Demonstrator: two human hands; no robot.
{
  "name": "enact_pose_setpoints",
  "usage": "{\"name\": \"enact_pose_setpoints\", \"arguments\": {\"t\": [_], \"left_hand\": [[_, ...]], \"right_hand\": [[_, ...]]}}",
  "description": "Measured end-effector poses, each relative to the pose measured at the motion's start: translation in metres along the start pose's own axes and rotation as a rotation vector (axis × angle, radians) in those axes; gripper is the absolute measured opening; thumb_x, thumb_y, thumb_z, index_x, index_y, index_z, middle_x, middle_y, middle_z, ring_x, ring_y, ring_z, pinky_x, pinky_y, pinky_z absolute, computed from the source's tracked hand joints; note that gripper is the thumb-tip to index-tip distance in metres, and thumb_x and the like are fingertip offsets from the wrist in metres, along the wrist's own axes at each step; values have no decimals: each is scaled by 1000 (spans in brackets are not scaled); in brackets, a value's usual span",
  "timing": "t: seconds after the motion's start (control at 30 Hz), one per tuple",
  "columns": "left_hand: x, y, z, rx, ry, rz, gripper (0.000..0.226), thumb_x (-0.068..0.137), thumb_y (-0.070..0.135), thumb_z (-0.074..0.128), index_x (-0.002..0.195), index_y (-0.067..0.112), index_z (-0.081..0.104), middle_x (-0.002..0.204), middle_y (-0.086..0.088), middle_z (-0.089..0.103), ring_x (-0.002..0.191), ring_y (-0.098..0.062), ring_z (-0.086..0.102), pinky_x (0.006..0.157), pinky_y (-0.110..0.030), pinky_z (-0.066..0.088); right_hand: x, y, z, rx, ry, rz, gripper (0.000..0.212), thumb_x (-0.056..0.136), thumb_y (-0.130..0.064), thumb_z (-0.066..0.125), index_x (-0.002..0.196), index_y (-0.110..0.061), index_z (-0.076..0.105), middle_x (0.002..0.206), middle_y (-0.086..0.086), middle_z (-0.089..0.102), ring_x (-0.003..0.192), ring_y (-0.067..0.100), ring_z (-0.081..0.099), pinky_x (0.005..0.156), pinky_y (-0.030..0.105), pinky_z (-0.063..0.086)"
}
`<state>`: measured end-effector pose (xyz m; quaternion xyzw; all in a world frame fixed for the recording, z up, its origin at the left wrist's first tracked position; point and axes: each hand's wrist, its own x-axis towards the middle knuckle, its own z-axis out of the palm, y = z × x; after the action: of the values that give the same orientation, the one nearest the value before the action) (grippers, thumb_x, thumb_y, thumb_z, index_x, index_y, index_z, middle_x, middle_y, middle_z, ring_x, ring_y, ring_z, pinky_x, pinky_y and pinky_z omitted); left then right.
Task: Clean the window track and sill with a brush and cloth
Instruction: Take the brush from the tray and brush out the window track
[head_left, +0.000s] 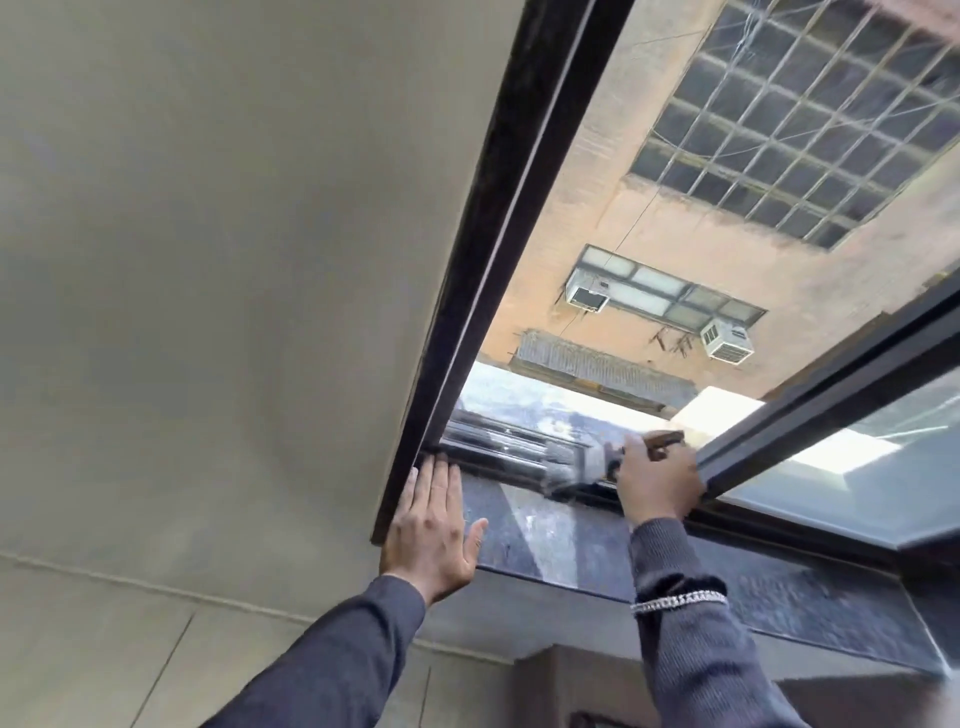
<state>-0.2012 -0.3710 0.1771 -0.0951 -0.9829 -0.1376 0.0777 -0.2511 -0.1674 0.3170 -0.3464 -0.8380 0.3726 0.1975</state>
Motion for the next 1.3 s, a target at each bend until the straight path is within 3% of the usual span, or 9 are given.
{"name": "enact_pose_setpoints", "arguments": {"t": [0.1, 0.2, 0.33, 0.43, 0.57, 0.73, 0.93, 1.13, 1.3], "left_hand": [[-1, -1, -5, -7, -40, -16, 77, 90, 50, 26, 141, -6, 38, 148, -28, 41, 140, -38, 35, 118, -51, 26], [0, 5, -14, -63, -31, -32, 76, 90, 48, 22, 142, -4, 38, 149, -26, 40, 142, -37, 32, 120, -49, 20], [17, 70, -27, -527, -7, -49, 49, 92, 32, 42, 127, 2, 57, 128, -17, 63, 123, -33, 55, 105, -43, 43], [40, 154, -43, -1033, -231, -256, 30, 93, 38, 51, 80, 14, 63, 77, -9, 60, 75, -21, 57, 77, -43, 50], [55, 249, -32, -1428, -600, -427, 21, 92, 28, 63, 86, 8, 61, 80, -11, 56, 69, -22, 53, 55, -30, 51], [60, 302, 7, -1328, -492, -562, 12, 84, 2, 69, 83, 11, 61, 91, -13, 65, 76, -23, 64, 53, -27, 56], [39, 310, 22, -1067, -385, -543, 23, 75, 4, 63, 54, 14, 66, 57, -6, 64, 64, -23, 61, 70, -38, 54], [-20, 332, 10, -845, -59, -279, 18, 83, 15, 59, 83, 30, 69, 78, 13, 71, 75, -3, 66, 68, -17, 51], [-117, 338, 98, -775, -340, -214, 27, 83, 0, 63, 84, 26, 69, 83, 7, 73, 75, -6, 67, 67, -7, 46]], "right_hand": [[12, 12, -49, -160, 116, -307, 14, 90, -28, 64, 86, -15, 68, 73, 6, 59, 68, 22, 49, 72, 19, 38], [19, 33, -97, 23, 211, -362, 13, 87, -31, 69, 82, -19, 68, 68, -3, 60, 58, 13, 53, 63, 3, 37], [44, 78, -140, 580, 152, 29, 19, 82, -18, 77, 76, -12, 60, 75, 10, 65, 63, 20, 67, 53, 27, 58], [71, 120, -160, 772, 35, 272, 22, 83, -7, 75, 84, -7, 53, 88, 22, 61, 55, 23, 68, 47, 28, 58], [108, 163, -175, 819, -85, 468, 32, 85, -3, 71, 104, -4, 45, 88, 19, 61, 55, 25, 65, 46, 31, 58], [147, 212, -167, 832, -240, 529, 36, 83, 4, 71, 105, -5, 44, 94, 18, 61, 60, 26, 64, 42, 26, 55], [153, 255, -175, 806, -463, 584, 24, 91, 7, 56, 112, -2, 47, 85, 20, 65, 59, 25, 68, 48, 26, 57], [121, 309, -218, 975, -405, 536, 17, 86, -7, 69, 101, -3, 61, 77, 16, 72, 64, 25, 72, 56, 25, 58], [64, 448, -207, 728, -200, 738, 11, 86, 2, 66, 96, -3, 62, 75, 15, 68, 53, 15, 67, 48, 20, 53]]}}
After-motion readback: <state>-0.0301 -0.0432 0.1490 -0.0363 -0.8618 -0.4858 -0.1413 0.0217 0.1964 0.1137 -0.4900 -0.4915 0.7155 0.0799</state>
